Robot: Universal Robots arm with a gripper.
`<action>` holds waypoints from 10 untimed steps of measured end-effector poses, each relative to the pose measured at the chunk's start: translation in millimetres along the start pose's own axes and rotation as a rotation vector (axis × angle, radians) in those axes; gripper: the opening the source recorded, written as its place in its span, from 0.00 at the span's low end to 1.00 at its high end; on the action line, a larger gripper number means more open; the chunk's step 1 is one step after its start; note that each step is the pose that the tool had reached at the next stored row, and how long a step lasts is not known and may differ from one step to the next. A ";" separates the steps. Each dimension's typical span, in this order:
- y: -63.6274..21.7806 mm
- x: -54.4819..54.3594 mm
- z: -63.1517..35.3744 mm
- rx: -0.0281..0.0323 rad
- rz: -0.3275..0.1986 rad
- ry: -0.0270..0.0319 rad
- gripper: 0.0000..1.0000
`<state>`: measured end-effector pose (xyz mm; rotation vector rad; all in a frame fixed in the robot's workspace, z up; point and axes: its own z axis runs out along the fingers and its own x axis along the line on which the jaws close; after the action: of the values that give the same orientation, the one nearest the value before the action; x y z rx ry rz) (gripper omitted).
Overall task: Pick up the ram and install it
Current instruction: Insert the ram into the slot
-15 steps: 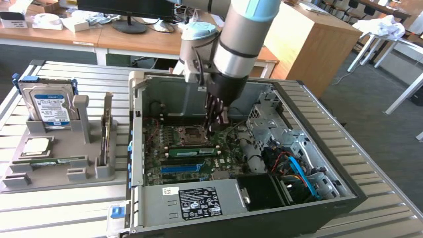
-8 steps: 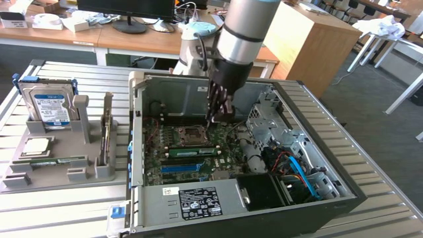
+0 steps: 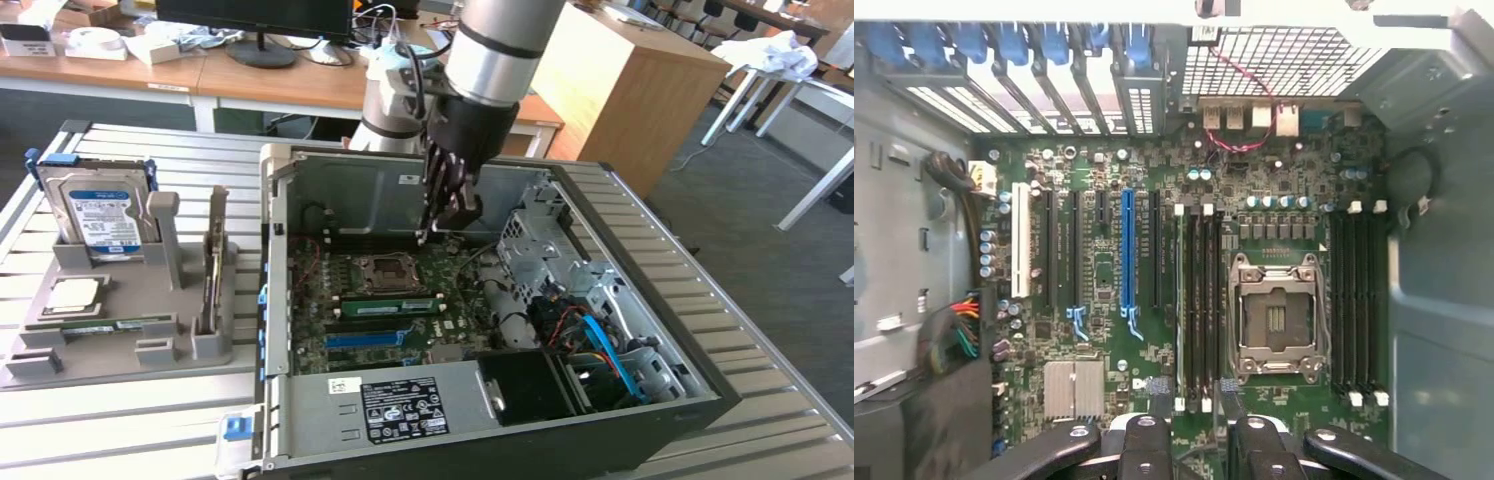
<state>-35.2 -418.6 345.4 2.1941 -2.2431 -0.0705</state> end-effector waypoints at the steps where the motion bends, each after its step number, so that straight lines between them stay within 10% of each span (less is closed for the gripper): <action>1: 0.1 -0.1 -2.6 0.0000 0.000 0.0001 0.31; 10: 0.6 -0.4 -16.1 0.0004 0.000 -0.0001 0.31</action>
<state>-35.2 -418.6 361.5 2.1944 -2.2434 -0.0702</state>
